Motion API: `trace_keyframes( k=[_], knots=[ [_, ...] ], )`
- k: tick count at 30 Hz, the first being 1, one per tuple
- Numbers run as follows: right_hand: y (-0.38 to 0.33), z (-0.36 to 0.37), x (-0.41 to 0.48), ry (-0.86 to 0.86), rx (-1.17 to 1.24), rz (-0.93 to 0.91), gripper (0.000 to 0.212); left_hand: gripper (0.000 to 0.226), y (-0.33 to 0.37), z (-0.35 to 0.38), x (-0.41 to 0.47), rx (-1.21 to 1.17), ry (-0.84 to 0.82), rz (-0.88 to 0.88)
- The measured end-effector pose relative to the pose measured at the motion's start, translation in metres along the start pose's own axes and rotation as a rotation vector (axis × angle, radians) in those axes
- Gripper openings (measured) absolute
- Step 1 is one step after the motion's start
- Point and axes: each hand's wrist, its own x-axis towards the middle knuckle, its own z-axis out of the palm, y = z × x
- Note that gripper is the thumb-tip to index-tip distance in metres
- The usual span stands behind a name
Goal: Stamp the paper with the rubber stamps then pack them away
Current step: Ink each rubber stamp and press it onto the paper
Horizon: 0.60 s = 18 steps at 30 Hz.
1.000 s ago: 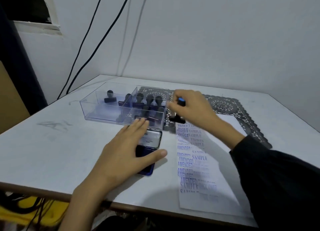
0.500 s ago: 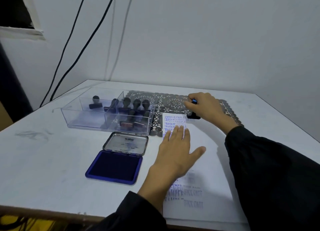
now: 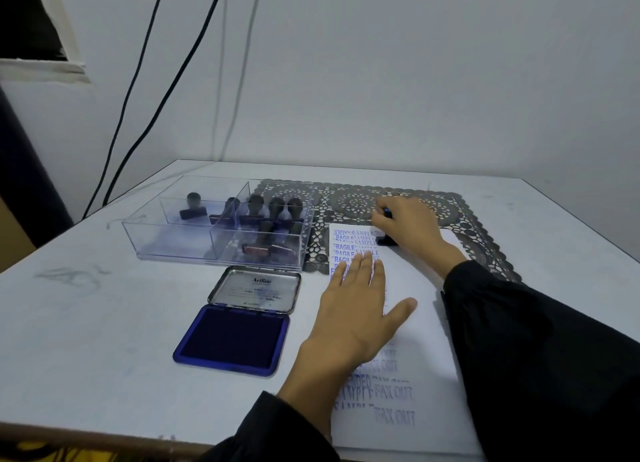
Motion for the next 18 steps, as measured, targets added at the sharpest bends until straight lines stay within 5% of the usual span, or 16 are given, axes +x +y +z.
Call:
trace_keyframes(
  k=[6, 11, 18],
  knots=[
    [-0.002, 0.002, -0.007, 0.077, -0.029, -0.021, 0.023, 0.099, 0.000, 0.000, 0.000, -0.002, -0.004, -0.015],
    [-0.002, -0.009, 0.002, -0.097, 0.073, 0.037, 0.037, 0.074, -0.002, -0.005, -0.007, -0.052, 0.129, 0.002],
    [-0.026, -0.052, 0.018, 0.162, 0.314, 0.157, 0.025, 0.080, -0.026, -0.033, -0.065, -0.287, 0.353, -0.037]
  ],
)
